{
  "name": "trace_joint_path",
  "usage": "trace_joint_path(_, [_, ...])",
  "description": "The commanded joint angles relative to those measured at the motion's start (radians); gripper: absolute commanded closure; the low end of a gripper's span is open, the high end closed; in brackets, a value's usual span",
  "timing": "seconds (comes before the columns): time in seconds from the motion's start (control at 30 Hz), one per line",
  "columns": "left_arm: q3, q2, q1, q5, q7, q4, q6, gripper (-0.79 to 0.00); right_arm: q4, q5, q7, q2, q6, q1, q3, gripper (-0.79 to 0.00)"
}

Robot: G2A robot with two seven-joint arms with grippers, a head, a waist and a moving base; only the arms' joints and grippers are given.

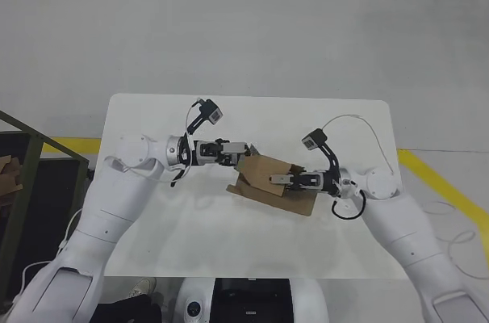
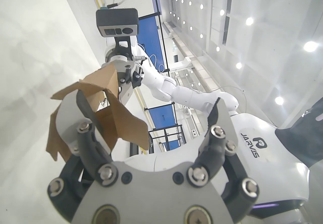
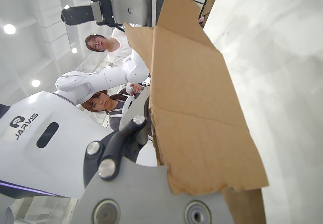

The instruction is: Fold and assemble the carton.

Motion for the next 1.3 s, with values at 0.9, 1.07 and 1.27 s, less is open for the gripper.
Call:
trace_joint_path(0.9, [0.059, -0.007, 0.008, -0.031, -0.029, -0.026, 0.033, -0.785, 0.005, -0.041, -0.149, 0.006, -0.002, -0.007, 0.092, 0.0])
trace_joint_path(1.07, [0.083, -0.013, -0.005, -0.041, -0.032, -0.015, 0.032, -0.785, -0.007, -0.039, -0.166, 0.004, 0.005, -0.01, 0.096, 0.0])
trace_joint_path(1.27, [0.107, -0.021, -0.025, -0.049, -0.029, 0.009, 0.025, -0.785, -0.02, -0.038, -0.188, 0.001, 0.014, -0.017, 0.097, 0.0])
